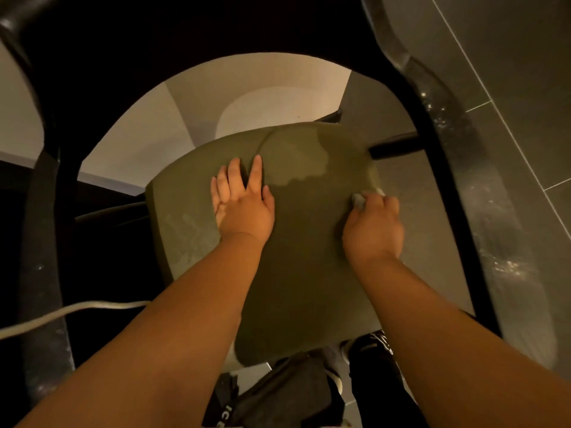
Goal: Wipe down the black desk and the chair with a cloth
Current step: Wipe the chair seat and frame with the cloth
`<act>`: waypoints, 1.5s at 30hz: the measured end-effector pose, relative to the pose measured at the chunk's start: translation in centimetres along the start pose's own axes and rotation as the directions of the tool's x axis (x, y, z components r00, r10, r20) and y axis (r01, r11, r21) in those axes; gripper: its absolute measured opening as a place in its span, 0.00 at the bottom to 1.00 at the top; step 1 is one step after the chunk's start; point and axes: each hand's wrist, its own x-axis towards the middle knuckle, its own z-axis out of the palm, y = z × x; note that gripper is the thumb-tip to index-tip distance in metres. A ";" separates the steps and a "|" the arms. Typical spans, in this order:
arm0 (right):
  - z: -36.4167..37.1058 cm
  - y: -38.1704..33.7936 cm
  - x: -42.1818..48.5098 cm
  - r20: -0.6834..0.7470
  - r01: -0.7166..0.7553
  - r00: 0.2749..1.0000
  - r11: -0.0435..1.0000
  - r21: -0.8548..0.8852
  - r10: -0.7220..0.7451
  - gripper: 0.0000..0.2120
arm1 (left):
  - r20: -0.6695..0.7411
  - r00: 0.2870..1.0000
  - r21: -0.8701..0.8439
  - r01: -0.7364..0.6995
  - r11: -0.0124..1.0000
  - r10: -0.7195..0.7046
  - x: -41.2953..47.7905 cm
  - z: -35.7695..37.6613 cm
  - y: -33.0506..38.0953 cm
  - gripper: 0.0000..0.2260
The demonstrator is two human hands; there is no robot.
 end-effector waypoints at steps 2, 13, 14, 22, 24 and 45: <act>0.4 -1.3 2.2 0.000 0.039 0.999 0.999 0.014 -0.039 0.16 | 0.032 0.999 -0.026 -0.004 1.000 0.005 -2.7 0.3 -0.1 0.27; 3.1 2.8 -6.7 0.235 0.695 0.705 0.717 -0.044 -0.669 0.07 | 0.201 0.978 -0.066 -0.035 0.997 0.047 -14.7 0.8 -5.1 0.30; 3.5 2.5 -6.1 0.223 0.744 0.658 0.667 -0.045 -0.719 0.07 | 0.216 0.976 -0.059 -0.025 0.998 0.037 -15.2 0.8 -5.7 0.30; 6.8 -7.7 -1.4 0.015 0.680 0.733 0.733 -0.018 -0.680 0.09 | 0.038 0.960 -0.157 0.280 0.947 -0.278 -18.6 1.5 -8.3 0.30; 7.9 -8.0 -4.4 0.175 0.791 0.601 0.611 0.009 -0.780 0.12 | 0.044 0.926 -0.224 0.374 0.900 -0.374 -19.2 1.3 -8.4 0.30; 8.0 -9.2 -9.5 0.468 0.986 0.023 0.098 0.136 -0.883 0.10 | 0.012 0.820 -0.315 0.547 0.776 -0.573 -22.9 2.0 -9.1 0.34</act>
